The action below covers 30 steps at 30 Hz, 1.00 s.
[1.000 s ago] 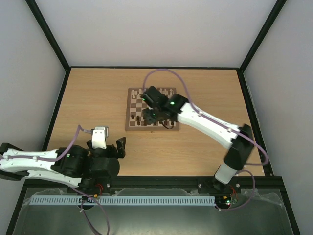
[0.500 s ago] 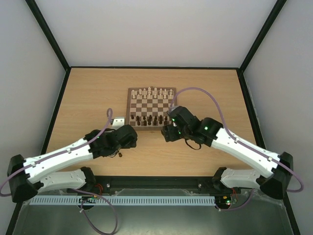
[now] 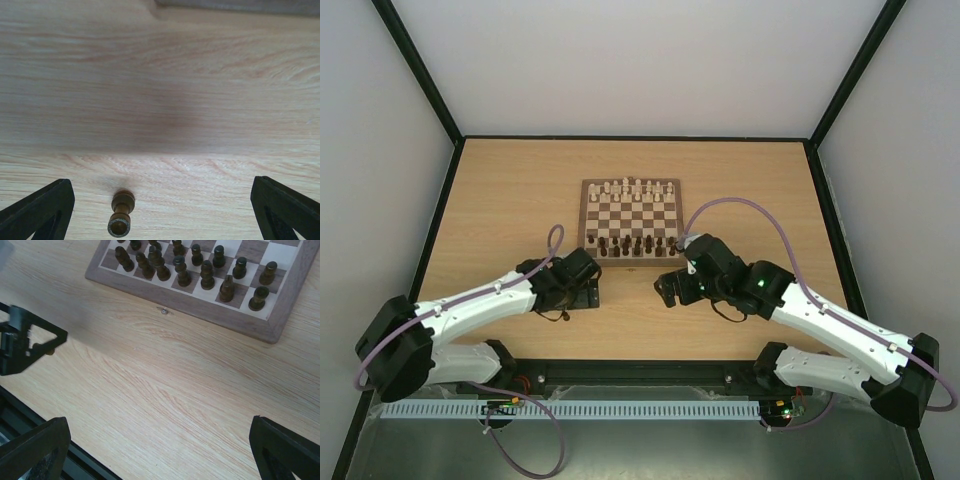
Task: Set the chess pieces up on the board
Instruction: Pick up the chess piece at the center of the board.
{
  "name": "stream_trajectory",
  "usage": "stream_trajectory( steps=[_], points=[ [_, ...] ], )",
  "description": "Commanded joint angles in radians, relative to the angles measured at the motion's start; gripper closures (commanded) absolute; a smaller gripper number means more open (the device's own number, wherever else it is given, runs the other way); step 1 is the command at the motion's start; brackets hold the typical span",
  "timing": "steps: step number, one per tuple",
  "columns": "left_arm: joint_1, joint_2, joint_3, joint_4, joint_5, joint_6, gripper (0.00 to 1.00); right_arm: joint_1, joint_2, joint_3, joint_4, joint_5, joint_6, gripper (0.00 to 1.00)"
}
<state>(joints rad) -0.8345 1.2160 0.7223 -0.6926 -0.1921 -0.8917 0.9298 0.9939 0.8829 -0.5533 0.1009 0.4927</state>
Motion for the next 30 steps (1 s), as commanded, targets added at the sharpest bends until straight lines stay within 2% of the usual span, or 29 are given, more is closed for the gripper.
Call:
stream_trajectory(
  steps=[1, 4, 10, 17, 27, 30],
  points=[
    [0.008, 0.044, -0.036, 0.035, 0.072, -0.024, 0.00, 0.003, -0.024, -0.009, 0.022, -0.037, -0.017, 0.01],
    [0.007, 0.039, -0.068, 0.038, 0.075, -0.053, 0.03, 0.003, -0.025, -0.013, 0.028, -0.054, -0.021, 0.01],
    [0.006, -0.028, -0.139, 0.037, 0.083, -0.112, 0.21, 0.003, -0.031, -0.018, 0.035, -0.080, -0.028, 0.01],
    [0.005, -0.055, -0.168, 0.052, 0.088, -0.128, 0.52, 0.003, -0.030, -0.021, 0.038, -0.093, -0.032, 0.01],
    [0.006, -0.068, -0.165, 0.013, 0.048, -0.131, 0.68, 0.002, -0.028, -0.024, 0.039, -0.092, -0.033, 0.00],
    [0.006, -0.069, -0.164, 0.002, 0.033, -0.133, 0.70, 0.003, -0.028, -0.024, 0.040, -0.098, -0.034, 0.00]
  ],
)
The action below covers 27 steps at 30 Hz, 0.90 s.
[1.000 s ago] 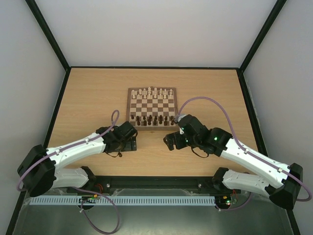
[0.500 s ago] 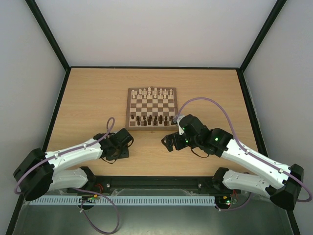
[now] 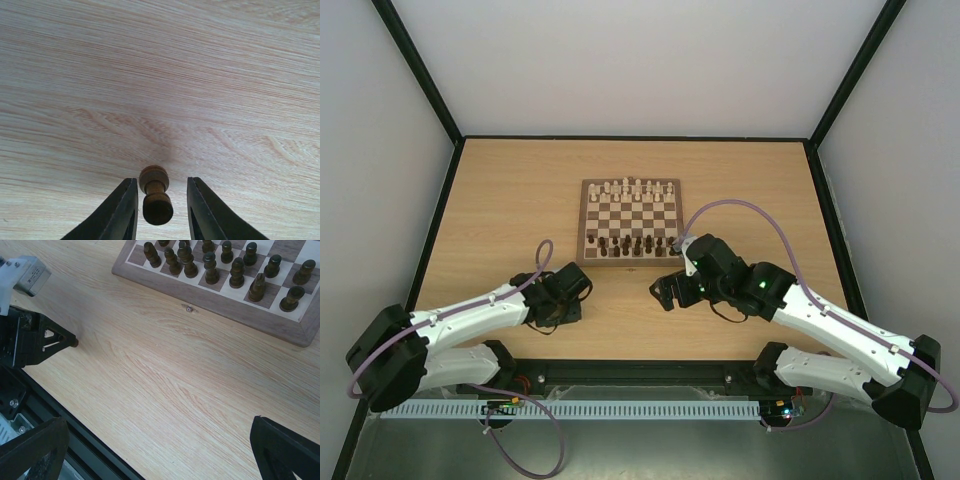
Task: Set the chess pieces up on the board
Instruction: Pick up the chess piece at the center of the board.
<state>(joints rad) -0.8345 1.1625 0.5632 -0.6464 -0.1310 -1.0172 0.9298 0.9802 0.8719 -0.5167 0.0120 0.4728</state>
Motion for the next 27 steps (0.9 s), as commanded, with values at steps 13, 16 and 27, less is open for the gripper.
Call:
stream_trajectory(
  steps=[13, 16, 27],
  points=[
    [0.001, -0.006, 0.030, -0.087, -0.063, 0.003, 0.89, 0.002, -0.016, -0.016, 0.003, -0.013, -0.014, 0.00],
    [-0.004, 0.003, 0.105, -0.131, -0.099, 0.019, 0.89, 0.003, -0.016, -0.017, 0.005, -0.012, -0.016, 0.00],
    [-0.005, 0.114, 0.294, -0.151, -0.154, 0.112, 0.89, 0.002, 0.009, -0.015, 0.003, -0.014, -0.016, 0.01]
  ],
)
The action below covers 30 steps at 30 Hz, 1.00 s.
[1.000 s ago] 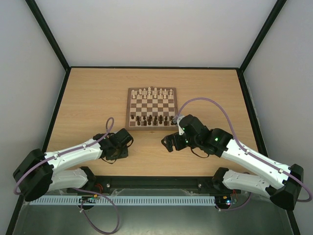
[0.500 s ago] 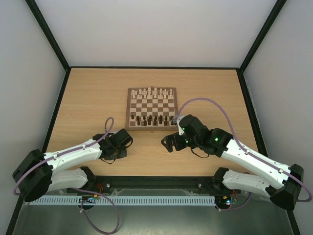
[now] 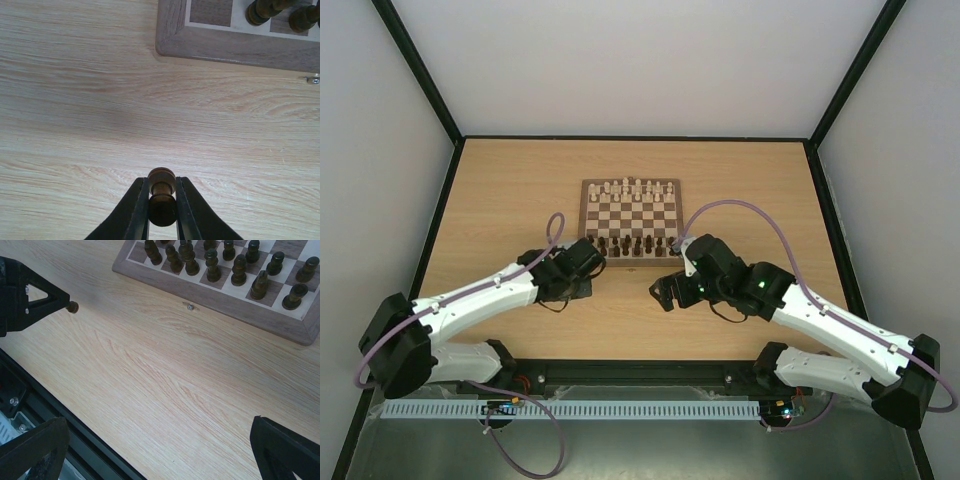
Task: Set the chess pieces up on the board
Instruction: Place the chess piece on the chessboard.
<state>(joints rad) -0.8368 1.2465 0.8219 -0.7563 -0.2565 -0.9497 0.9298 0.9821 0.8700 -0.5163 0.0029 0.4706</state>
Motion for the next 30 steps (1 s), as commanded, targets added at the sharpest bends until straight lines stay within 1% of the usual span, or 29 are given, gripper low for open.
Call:
stream_trajectory(
  steps=[1, 10, 15, 22, 26, 30],
  points=[
    [-0.002, 0.038, 0.045, -0.042, -0.029, 0.051, 0.89, 0.003, 0.007, -0.014, 0.003, -0.004, -0.014, 0.01],
    [0.012, 0.138, 0.185, -0.067, -0.043, 0.127, 0.89, 0.002, 0.012, -0.016, 0.001, 0.001, -0.010, 0.01],
    [0.018, 0.171, 0.230, -0.066, -0.047, 0.153, 0.89, 0.002, 0.010, -0.015, 0.001, 0.005, -0.010, 0.01],
    [0.080, 0.237, 0.322, -0.037, -0.031, 0.228, 0.89, 0.003, 0.009, -0.015, 0.001, 0.004, -0.012, 0.01],
    [0.095, 0.293, 0.394, -0.046, -0.052, 0.262, 0.89, 0.002, 0.009, -0.015, 0.001, 0.002, -0.012, 0.01],
    [0.113, 0.331, 0.435, -0.038, -0.049, 0.283, 0.89, 0.003, 0.004, -0.016, 0.002, 0.001, -0.011, 0.01]
  ],
)
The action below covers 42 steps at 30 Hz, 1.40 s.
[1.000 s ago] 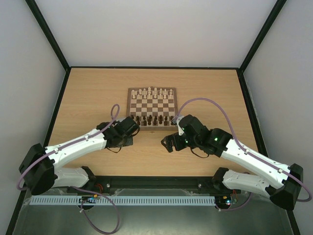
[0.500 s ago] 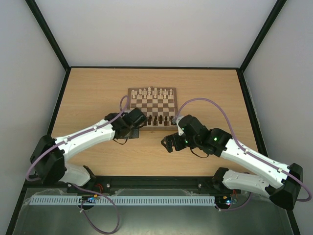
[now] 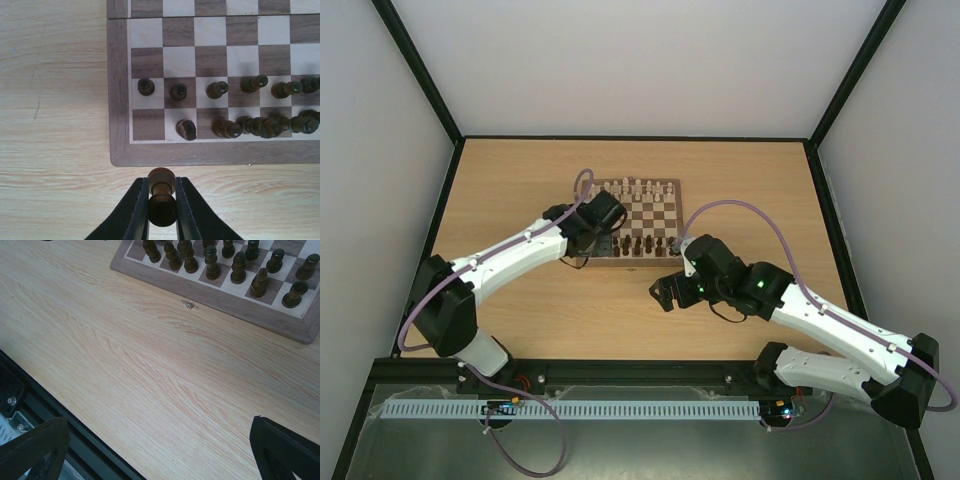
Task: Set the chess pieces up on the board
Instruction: Place the chess piece on the chessboard.
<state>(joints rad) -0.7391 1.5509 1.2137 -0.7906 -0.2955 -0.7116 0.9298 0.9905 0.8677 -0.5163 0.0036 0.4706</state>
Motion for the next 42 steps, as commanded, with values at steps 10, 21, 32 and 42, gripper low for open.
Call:
stream_trajectory(
  steps=[10, 21, 32, 42],
  points=[
    [0.060, 0.132, 0.066, 0.036, 0.001, 0.079, 0.89, 0.003, -0.006, -0.015, 0.002, -0.006, -0.013, 0.01],
    [0.094, 0.202, 0.050, 0.076, 0.020, 0.096, 0.89, 0.003, -0.009, -0.016, 0.006, -0.017, -0.016, 0.01],
    [0.095, 0.216, -0.009, 0.122, 0.046, 0.083, 0.88, 0.002, -0.012, -0.018, 0.007, -0.026, -0.017, 0.01],
    [0.095, 0.224, -0.042, 0.146, 0.052, 0.075, 0.88, 0.002, -0.013, -0.019, 0.009, -0.030, -0.018, 0.01]
  ],
)
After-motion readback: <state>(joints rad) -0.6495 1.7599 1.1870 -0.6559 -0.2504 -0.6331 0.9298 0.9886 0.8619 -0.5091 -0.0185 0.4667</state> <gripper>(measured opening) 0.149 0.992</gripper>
